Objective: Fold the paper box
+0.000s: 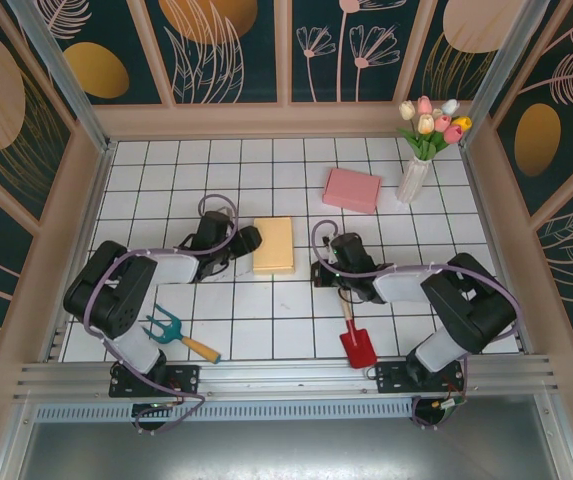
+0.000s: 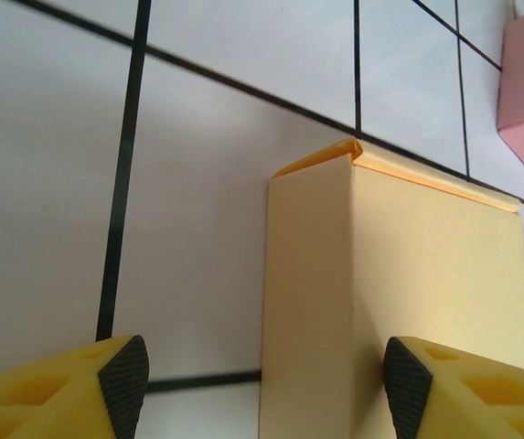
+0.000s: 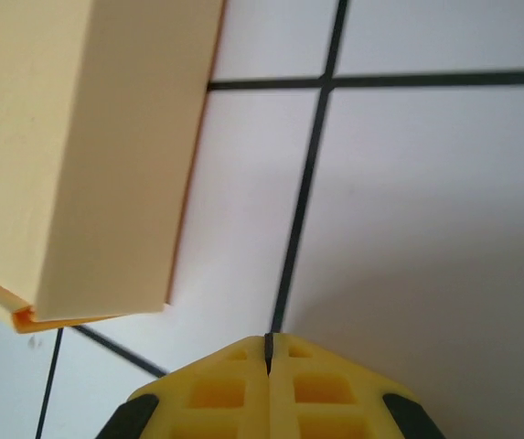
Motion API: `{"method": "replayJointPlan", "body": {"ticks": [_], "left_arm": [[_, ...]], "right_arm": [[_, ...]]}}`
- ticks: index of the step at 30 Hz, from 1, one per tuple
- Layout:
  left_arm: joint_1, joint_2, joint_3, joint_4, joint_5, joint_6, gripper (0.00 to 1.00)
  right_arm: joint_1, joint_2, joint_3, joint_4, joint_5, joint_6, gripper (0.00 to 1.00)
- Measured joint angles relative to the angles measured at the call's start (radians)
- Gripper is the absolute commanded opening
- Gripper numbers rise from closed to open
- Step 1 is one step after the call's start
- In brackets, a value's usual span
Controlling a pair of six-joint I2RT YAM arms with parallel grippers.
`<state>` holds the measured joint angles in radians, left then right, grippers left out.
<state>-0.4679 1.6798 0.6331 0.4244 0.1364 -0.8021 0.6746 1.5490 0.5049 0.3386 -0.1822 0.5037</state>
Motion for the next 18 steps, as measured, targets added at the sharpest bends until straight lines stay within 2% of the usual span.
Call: {"method": "replayJointPlan", "body": {"ticks": [8, 18], "left_arm": [[-0.037, -0.032, -0.072, 0.092, 0.006, -0.033, 0.71], [-0.146, -0.08, -0.111, 0.119, -0.031, -0.12, 0.71]], "right_arm": [[0.019, 0.049, 0.038, 0.014, 0.033, 0.0, 0.0], [0.069, 0.162, 0.127, 0.07, 0.006, 0.0, 0.0]]}}
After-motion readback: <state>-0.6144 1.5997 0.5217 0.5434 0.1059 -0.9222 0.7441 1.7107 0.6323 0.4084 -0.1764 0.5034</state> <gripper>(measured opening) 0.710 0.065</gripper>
